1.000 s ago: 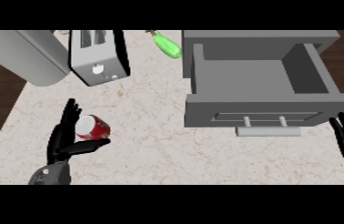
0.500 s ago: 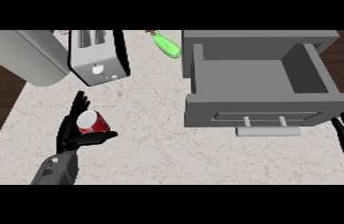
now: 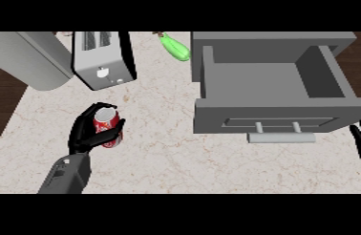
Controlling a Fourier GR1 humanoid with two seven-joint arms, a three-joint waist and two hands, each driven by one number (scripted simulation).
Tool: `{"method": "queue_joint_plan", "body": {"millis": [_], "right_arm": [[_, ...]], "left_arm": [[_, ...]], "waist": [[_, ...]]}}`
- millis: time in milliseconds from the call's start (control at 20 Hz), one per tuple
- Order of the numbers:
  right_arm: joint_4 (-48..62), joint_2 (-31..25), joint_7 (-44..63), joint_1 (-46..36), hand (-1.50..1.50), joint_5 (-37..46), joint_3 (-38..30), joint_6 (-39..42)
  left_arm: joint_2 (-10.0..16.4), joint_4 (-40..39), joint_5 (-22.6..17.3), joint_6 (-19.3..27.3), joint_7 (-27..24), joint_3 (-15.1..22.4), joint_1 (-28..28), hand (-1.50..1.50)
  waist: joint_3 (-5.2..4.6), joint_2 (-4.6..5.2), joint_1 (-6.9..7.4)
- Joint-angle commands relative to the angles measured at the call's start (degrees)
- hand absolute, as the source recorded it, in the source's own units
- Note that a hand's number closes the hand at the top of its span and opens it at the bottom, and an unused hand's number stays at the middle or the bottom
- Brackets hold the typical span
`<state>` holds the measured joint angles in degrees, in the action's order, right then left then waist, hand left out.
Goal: Pick up the can, place it into the drawer and close the drawer
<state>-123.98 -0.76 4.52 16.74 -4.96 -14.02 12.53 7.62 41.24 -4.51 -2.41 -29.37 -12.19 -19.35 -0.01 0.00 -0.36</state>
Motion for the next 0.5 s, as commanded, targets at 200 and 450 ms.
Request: {"method": "queue_joint_plan", "body": {"millis": [200,450], "right_arm": [[1.1,-1.4,-0.6,-0.8,-1.5,-2.4,-2.8,0.4],[2.8,0.7,-1.2,-2.0,-1.5,1.0,0.6,-1.0]], "left_arm": [[-0.6,2.0,-1.6,0.6,-2.1,-0.1,3.0,1.5],[-1.2,12.6,-2.8,3.0,3.6,1.2,4.3,1.5]], "waist": [[0.02,-0.03,0.18],[0.03,-0.08,0.37]]}}
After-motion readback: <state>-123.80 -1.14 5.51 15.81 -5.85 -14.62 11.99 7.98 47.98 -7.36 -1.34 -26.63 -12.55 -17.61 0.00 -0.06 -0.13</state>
